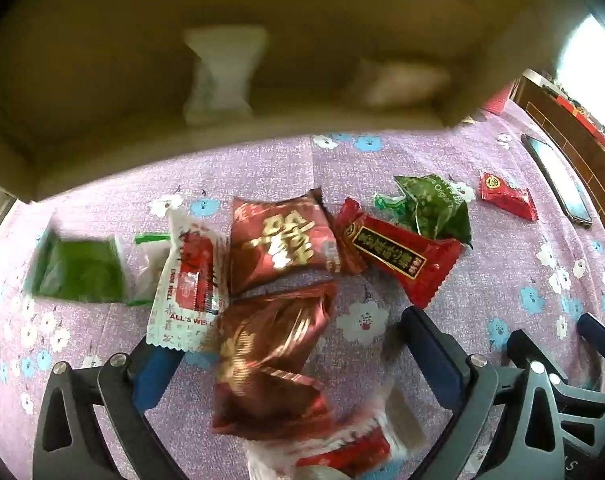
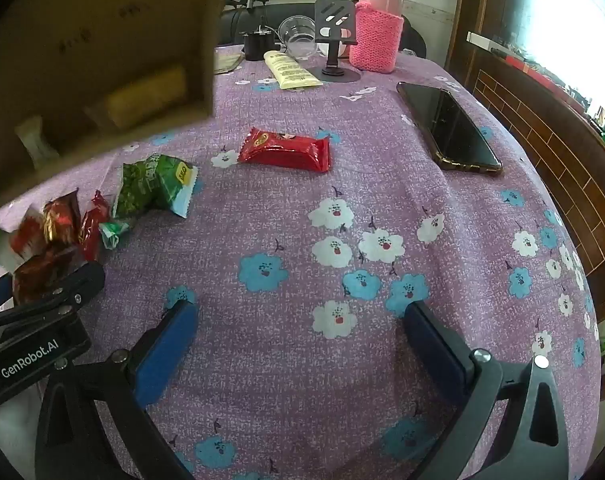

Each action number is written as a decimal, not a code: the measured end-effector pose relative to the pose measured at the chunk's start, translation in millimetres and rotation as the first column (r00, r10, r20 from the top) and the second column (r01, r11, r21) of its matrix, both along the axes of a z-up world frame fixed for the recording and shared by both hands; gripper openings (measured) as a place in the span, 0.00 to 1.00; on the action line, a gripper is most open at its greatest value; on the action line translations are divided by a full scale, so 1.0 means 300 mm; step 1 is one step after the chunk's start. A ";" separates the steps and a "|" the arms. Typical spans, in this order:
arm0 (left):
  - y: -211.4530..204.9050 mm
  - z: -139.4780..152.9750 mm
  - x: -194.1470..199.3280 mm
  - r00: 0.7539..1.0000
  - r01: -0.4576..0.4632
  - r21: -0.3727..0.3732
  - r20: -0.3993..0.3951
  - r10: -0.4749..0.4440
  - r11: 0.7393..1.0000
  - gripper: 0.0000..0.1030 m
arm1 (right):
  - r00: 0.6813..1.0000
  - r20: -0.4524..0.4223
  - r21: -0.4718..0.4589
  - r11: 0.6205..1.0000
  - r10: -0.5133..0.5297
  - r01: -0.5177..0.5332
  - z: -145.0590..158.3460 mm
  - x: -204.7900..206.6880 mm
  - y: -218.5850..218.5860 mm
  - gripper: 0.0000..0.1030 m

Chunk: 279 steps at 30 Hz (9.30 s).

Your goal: Organize snacks

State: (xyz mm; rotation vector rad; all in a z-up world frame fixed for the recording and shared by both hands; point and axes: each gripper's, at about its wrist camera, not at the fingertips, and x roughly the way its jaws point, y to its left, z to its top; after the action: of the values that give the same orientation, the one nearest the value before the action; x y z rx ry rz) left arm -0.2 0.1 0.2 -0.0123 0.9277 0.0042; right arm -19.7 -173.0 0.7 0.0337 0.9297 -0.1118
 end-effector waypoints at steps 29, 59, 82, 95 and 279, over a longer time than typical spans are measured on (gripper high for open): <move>-0.004 0.003 -0.007 1.000 0.000 0.000 -0.001 0.000 1.000 1.00 | 1.000 0.003 0.005 1.000 0.000 0.000 0.000 0.002 0.000 1.00; -0.001 0.004 0.010 1.000 0.000 0.002 -0.002 0.000 1.000 1.00 | 1.000 0.004 0.005 1.000 0.000 0.000 0.001 0.002 -0.001 1.00; 0.001 0.002 0.008 1.000 -0.004 -0.002 -0.002 0.004 1.000 1.00 | 1.000 0.003 0.005 1.000 0.000 0.000 0.002 0.002 -0.001 1.00; 0.002 0.003 0.008 1.000 -0.004 -0.002 -0.002 0.004 1.000 1.00 | 1.000 0.003 0.005 1.000 0.000 0.000 0.002 0.003 -0.001 1.00; 0.351 0.254 -0.193 0.942 0.324 -0.203 0.166 -0.293 0.924 0.70 | 0.941 0.084 0.494 0.806 0.328 -0.325 0.024 -0.036 0.209 0.45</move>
State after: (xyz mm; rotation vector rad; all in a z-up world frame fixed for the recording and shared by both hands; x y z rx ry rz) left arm -58.2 105.3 76.5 -0.0780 0.7845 -0.3936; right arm -30.6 -110.3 7.9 0.3574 0.9367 0.4594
